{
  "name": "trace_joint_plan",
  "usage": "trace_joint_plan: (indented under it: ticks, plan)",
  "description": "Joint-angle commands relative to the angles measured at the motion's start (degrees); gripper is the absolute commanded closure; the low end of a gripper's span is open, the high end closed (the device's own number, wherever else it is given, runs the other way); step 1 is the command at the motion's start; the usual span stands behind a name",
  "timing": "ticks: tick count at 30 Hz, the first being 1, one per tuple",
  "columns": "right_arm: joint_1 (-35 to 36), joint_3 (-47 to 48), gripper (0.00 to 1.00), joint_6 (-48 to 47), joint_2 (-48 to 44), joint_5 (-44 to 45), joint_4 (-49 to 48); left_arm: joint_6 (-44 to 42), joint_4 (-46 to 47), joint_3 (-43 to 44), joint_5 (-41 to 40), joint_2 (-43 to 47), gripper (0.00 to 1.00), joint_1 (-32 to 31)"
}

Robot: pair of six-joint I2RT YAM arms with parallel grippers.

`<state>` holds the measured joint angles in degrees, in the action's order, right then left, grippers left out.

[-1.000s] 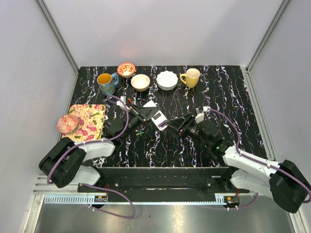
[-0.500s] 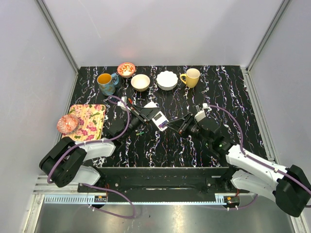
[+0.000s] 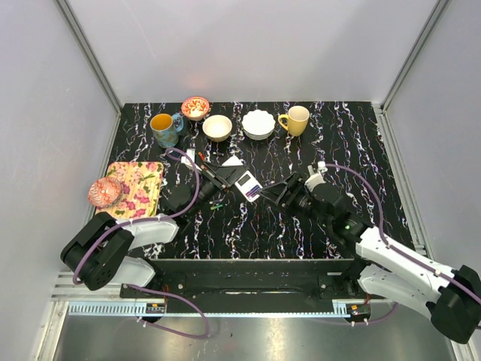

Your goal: Load the batteries into the remote control

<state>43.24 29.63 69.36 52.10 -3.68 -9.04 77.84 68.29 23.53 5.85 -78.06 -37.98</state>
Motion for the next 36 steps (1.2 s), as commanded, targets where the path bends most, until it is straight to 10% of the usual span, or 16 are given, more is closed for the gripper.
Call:
trace_joint_plan:
  ticks: [1, 8, 16, 36]
  plan:
    - [-0.26, 6.39, 0.23, -3.88, -3.22, 2.10, 7.36, 0.12, 20.93, -0.41, 0.30, 1.59, 1.00, 0.18]
    - [-1.76, 16.68, 0.16, -14.22, -5.77, 3.42, 19.74, -0.68, 17.23, -3.57, 1.71, 2.04, 1.00, 0.62]
    - [-1.76, 22.58, 0.25, -29.45, 1.24, 23.89, 44.53, 0.91, 8.11, -7.79, 11.72, 7.83, 1.00, 4.93]
    - [-7.29, 22.13, 0.27, -38.16, 36.40, 27.50, 36.11, -5.25, -12.40, -18.60, 13.66, 34.11, 1.00, 6.78]
